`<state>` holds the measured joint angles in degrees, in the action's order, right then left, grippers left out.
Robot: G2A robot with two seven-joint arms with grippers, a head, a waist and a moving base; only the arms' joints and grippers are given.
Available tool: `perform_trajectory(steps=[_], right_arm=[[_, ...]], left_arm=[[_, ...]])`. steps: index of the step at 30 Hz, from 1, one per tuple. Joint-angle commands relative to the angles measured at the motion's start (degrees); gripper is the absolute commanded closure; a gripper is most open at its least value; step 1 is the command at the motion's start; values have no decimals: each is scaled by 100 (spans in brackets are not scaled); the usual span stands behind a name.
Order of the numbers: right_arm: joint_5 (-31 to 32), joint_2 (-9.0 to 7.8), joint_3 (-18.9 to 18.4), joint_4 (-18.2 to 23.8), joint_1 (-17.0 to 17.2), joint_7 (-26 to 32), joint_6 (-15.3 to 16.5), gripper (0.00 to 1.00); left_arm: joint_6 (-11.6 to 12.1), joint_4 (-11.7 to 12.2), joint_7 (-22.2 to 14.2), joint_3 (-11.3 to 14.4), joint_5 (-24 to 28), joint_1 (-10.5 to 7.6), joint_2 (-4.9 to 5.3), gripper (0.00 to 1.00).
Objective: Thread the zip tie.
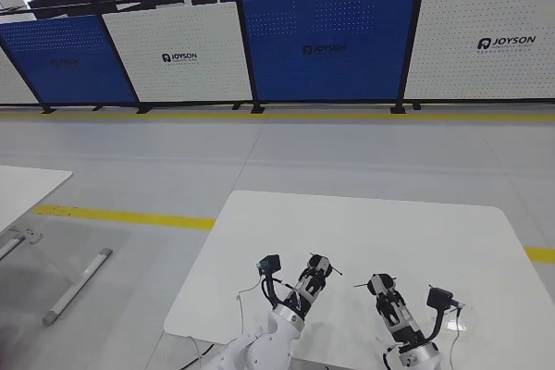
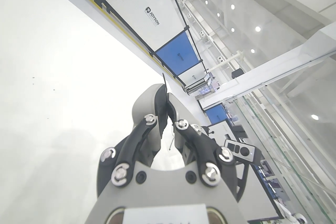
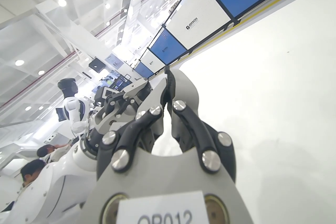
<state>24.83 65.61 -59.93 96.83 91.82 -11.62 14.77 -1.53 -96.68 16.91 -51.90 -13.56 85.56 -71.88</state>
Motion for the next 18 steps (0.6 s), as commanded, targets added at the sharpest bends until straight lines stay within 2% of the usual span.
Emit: perform_trajectory(steps=[1,4,7,11,15,18], right_arm=[[0,0,0,0,0,0,0,100],[0,0,0,0,0,0,0,100],[-100,35,-14,5,-57,-78,-142,100],[-227,132,147,-106,-270,-174,-349,100],[-270,215,344,-241,-514,152,-821,100],[-270,215,344,-241,-514,152,-821,100]], left_arm=[[-13,19,-22,20,-8,-16,-6,100],[-13,19,-22,20,-8,-16,-6,100],[-13,19,-22,20,-8,-16,-6,100],[-13,19,-22,20,-8,-16,-6,100],[-13,19,-22,20,-8,-16,-6,100],[-13,19,-22,20,-8,-16,-6,100]])
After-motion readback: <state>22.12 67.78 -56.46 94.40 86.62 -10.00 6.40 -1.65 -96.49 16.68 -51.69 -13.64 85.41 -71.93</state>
